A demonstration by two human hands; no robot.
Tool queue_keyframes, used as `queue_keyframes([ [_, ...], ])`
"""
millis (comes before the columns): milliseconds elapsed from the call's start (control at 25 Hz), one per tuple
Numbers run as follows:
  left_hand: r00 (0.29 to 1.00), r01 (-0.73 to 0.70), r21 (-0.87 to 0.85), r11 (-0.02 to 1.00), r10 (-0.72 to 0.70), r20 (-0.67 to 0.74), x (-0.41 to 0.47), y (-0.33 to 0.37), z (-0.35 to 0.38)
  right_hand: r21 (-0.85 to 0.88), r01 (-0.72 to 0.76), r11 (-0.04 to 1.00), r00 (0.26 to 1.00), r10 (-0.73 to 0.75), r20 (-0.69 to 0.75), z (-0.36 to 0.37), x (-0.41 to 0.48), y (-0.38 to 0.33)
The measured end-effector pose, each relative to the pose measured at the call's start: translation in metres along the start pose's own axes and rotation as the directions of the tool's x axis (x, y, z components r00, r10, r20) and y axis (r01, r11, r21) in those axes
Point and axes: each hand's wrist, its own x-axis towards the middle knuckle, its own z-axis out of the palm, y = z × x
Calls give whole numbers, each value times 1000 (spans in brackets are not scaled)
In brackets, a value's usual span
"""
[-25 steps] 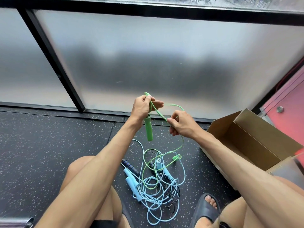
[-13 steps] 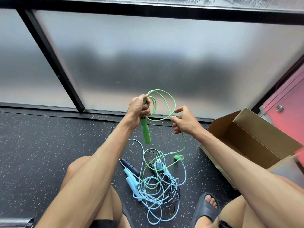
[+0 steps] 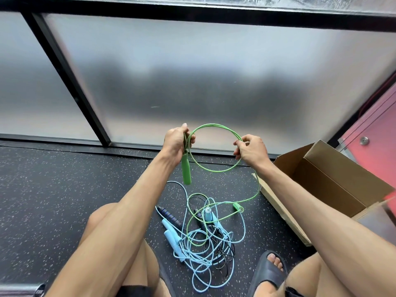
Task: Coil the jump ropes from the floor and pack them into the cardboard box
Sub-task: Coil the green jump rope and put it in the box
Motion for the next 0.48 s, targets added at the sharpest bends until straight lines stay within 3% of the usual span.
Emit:
queue_keyframes([
  [120,994,-79,27,997,80,-75,2,-1,-2,-88,9,996,998,-4,61,-4,-2,0],
  [200,991,-107,35,994,109,-76,2,-1,-1,-149,17,989,979,14,203,-6,-7,-1],
  [320,992,-124,46,991,124,8,-1,0,0,-276,48,960,887,86,454,-2,-18,-4],
  [400,990,-111,51,992,106,88,-3,0,0,-383,97,919,887,94,452,4,-18,0],
  [480,982,-84,62,995,72,177,-4,1,0,-426,109,898,938,49,343,6,-14,3],
])
